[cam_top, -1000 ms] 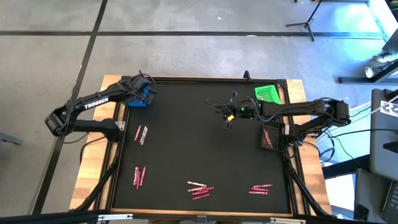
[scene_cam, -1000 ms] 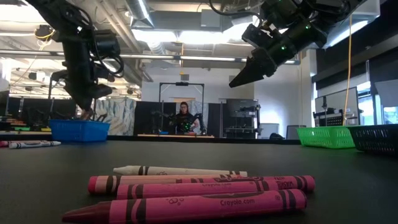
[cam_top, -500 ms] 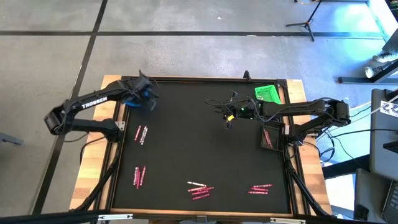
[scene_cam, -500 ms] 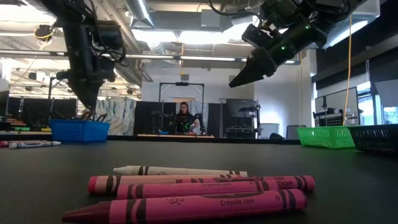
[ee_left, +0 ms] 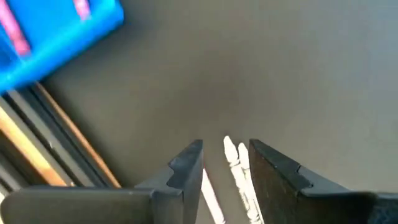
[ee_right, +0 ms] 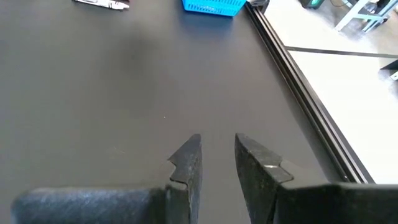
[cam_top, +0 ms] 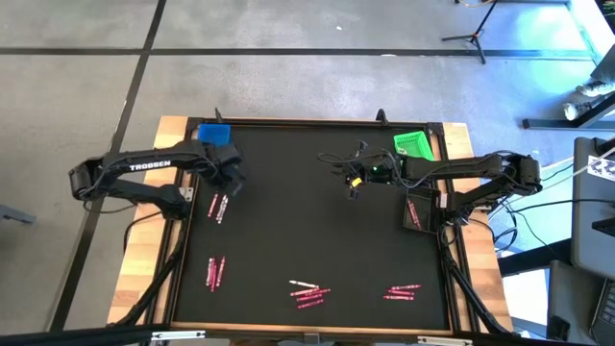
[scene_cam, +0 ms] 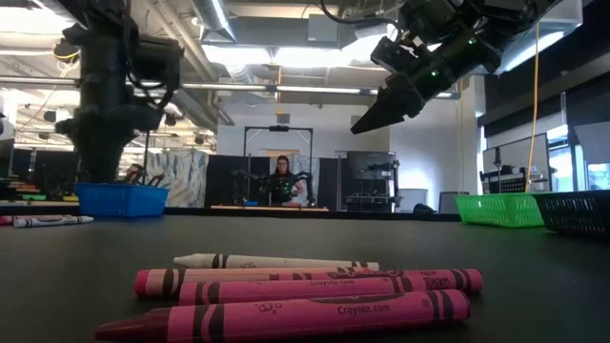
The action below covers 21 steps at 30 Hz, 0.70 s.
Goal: Sort crayons
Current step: Put the pink crayon into the black bin
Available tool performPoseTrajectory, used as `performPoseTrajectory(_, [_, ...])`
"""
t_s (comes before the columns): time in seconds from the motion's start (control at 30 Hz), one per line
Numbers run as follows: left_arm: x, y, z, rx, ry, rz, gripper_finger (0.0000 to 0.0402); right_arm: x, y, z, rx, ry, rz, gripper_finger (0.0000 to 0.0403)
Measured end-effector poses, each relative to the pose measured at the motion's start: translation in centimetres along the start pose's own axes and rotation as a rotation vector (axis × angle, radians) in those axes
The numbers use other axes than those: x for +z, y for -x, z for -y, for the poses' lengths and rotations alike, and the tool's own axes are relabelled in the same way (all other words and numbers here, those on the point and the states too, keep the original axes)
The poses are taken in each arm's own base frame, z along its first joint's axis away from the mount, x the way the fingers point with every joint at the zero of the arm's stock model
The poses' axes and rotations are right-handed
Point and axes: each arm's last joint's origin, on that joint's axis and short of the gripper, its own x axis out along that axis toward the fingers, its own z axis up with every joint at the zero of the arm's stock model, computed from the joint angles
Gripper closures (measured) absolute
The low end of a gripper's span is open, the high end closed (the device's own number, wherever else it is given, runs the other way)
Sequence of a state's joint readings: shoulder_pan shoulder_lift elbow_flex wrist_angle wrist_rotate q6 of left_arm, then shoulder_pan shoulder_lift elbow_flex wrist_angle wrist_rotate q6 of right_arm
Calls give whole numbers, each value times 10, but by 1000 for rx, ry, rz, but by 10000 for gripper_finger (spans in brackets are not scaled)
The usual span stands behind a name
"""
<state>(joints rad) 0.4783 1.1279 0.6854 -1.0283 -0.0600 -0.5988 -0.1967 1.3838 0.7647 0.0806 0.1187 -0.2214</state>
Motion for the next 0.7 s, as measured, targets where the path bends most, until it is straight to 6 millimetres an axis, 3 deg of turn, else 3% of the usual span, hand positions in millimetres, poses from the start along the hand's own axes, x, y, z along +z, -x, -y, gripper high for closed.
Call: performPoseTrajectory(0.7, [-22,-49,-7,92,60,-257,282,2,0,0,20,-9,29,309])
